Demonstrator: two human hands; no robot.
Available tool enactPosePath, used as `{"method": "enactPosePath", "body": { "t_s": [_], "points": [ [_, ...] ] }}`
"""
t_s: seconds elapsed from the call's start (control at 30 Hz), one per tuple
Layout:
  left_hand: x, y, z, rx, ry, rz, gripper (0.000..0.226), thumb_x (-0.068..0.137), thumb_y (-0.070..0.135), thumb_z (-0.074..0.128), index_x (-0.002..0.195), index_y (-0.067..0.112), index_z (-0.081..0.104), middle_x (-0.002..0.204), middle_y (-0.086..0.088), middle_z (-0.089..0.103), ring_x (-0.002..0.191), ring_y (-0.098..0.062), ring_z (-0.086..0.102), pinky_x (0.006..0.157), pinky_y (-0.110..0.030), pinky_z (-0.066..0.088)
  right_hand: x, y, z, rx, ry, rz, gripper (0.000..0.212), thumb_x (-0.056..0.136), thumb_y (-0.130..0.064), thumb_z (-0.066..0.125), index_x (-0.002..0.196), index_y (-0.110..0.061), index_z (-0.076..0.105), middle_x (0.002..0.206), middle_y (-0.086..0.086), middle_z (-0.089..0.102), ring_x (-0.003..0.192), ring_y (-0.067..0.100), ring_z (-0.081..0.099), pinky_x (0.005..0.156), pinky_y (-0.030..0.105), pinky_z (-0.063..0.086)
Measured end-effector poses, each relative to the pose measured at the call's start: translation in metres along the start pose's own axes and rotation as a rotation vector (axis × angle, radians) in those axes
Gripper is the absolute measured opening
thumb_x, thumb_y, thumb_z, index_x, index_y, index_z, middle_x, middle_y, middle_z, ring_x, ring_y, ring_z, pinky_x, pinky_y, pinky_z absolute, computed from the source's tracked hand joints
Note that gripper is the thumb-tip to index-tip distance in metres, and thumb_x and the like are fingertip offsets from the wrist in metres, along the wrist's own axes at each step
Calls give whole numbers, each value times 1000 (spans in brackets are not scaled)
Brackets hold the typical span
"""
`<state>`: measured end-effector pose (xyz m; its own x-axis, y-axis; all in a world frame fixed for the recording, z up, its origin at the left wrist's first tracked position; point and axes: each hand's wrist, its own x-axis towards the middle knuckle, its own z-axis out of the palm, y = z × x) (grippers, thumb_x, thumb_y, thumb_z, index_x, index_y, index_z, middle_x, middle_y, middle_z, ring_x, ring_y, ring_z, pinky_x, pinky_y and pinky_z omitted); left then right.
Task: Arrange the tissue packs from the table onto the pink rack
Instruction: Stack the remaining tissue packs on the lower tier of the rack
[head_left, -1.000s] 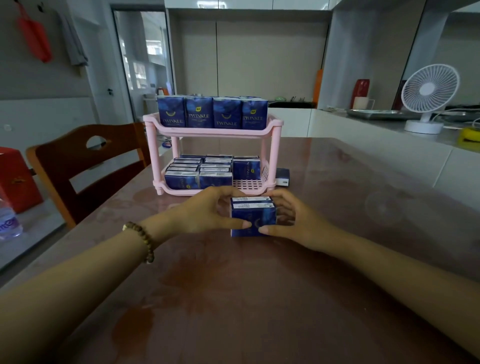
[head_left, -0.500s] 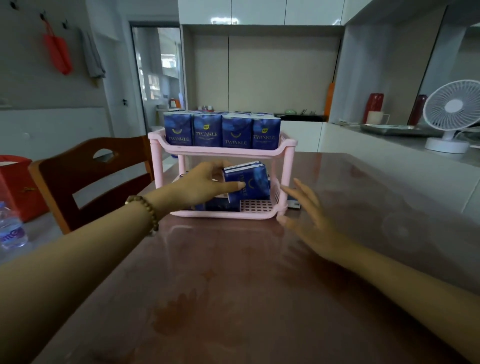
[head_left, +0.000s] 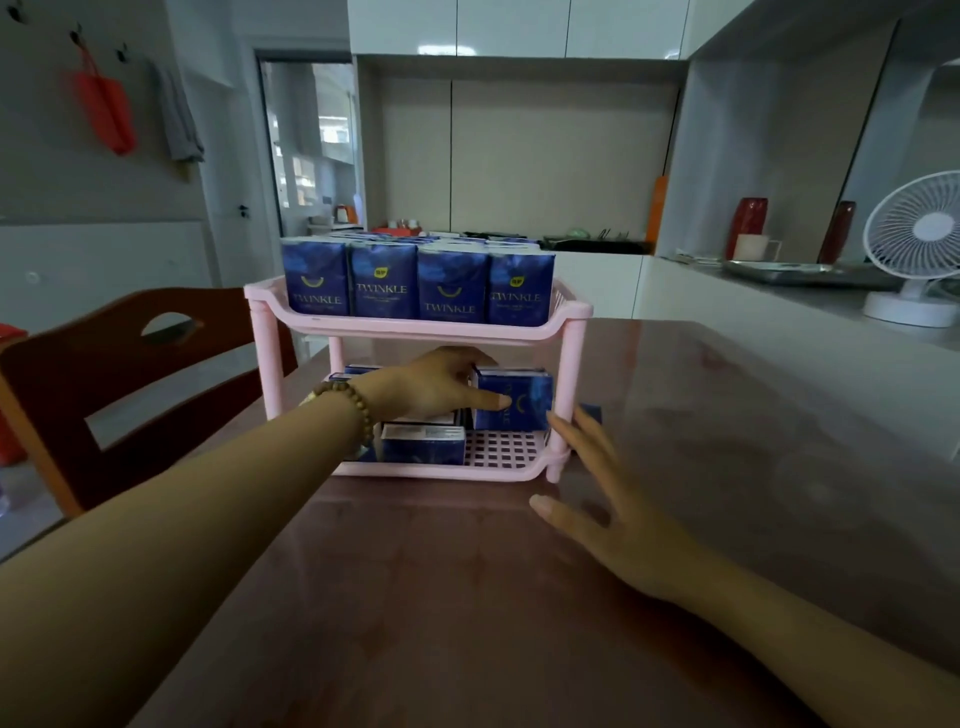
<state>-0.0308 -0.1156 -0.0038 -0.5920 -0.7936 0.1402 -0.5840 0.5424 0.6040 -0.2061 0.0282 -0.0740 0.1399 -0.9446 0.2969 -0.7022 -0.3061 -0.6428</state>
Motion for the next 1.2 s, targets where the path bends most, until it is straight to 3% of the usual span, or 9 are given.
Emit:
{"method": "enactPosePath", "body": {
  "t_s": [0.07,0.3,0.5,0.67,0.8,0.9,1.0,1.07,1.2],
  "points": [
    [6,-5,3,31,-68,-46,50,83,36,67,128,20,51,109,8,54,101,-13,49,87,-23,38,1,1,1,1,-1,1,79,72,-65,47,139,-55,8,149,-35,-9,133,-18,3,116,41,24],
    [20,-28,3,263,-25,-124,62,72,52,71,129,38,48,138,-7,38,129,-30,34,111,-45,32,1,3,1,-14,5,0,82,71,-68,47,141,-52,8,148,-36,-10,140,-6,5,114,45,29],
    [20,-31,-1,251,11,-107,57,73,45,74,124,36,51,137,-5,40,128,-27,36,110,-43,34,1,4,2,-11,12,-17,79,70,-68,47,137,-55,8,149,-35,-8,136,-12,4,114,44,28],
    [1,-20,-3,158,74,-13,46,84,38,65,125,19,53,132,0,53,120,-17,48,100,-24,37,2,7,3,3,40,-30,80,69,-69,47,139,-51,14,150,-31,-2,138,-6,13,114,43,30],
    [-30,-3,2,178,197,111,40,90,34,58,124,13,55,127,-4,57,117,-20,52,98,-27,40,5,13,2,163,158,-108,42,77,-70,48,113,-49,44,149,-25,22,130,-9,31,111,37,34],
    [-55,8,20,262,271,217,45,92,41,51,128,12,53,127,-6,57,116,-22,52,98,-29,41,16,25,-13,202,275,-82,41,75,-74,39,97,-43,55,141,-21,38,131,-7,34,113,34,29],
    [-68,8,41,332,237,235,59,88,53,37,130,15,50,128,-5,56,117,-23,50,101,-33,39,27,40,-34,-65,119,32,60,77,-77,29,122,-42,49,150,-13,29,140,5,22,118,42,17],
    [-69,3,51,384,224,198,65,84,55,32,135,17,46,137,-3,51,125,-21,44,106,-31,31,34,47,-41,-220,-54,103,66,82,-67,38,141,-39,29,156,-11,14,145,11,5,119,40,5],
    [-66,-7,60,446,264,157,77,81,66,20,137,19,44,142,-1,46,133,-20,36,113,-31,22,46,50,-35,-260,-197,90,83,79,-62,55,147,-40,12,157,-13,6,146,13,0,119,37,6]
  ]
}}
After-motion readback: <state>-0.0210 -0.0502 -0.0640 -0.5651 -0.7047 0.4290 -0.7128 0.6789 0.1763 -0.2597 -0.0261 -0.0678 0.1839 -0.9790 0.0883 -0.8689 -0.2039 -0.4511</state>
